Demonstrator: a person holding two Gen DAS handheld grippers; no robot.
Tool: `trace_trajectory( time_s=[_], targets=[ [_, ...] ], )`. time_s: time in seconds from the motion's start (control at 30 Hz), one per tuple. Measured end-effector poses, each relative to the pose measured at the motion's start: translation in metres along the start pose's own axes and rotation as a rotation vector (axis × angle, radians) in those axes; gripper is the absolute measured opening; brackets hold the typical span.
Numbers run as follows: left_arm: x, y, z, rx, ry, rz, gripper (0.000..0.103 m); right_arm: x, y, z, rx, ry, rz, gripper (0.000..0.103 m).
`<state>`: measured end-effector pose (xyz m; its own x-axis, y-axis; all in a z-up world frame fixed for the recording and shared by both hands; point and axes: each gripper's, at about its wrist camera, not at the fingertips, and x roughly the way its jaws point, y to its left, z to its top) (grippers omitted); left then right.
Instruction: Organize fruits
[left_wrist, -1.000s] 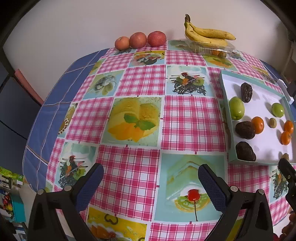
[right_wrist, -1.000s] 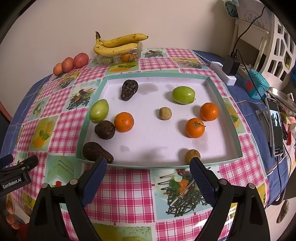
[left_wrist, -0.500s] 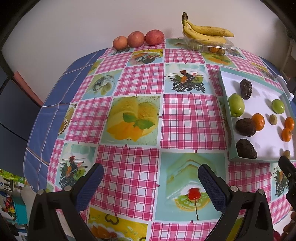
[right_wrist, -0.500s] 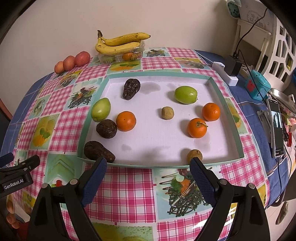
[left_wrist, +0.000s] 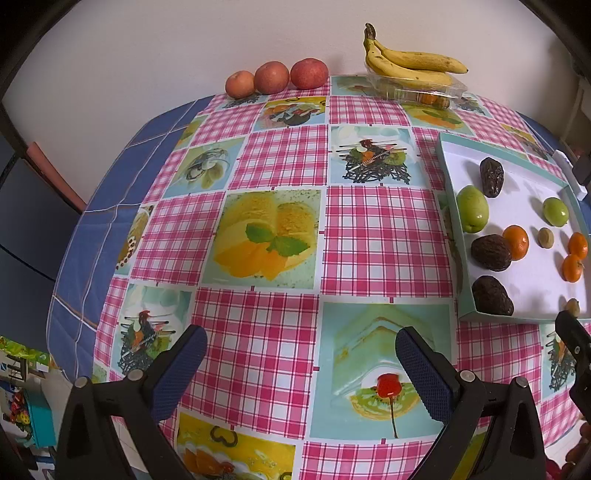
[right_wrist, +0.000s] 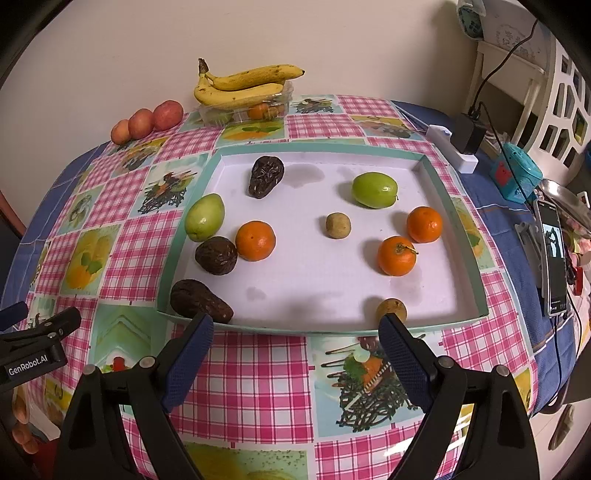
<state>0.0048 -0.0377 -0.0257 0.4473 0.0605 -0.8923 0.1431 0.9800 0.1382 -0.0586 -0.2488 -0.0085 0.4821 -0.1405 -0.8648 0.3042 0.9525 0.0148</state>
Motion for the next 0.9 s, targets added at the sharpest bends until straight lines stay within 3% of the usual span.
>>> trace_trajectory(
  time_s=[0.9],
  targets=[
    [0.004, 0.003, -0.0018, -0.014, 0.025, 0.02, 0.103, 0.0028, -0.0003, -0.0024, -0.006, 0.007, 0.0, 0.091]
  ],
)
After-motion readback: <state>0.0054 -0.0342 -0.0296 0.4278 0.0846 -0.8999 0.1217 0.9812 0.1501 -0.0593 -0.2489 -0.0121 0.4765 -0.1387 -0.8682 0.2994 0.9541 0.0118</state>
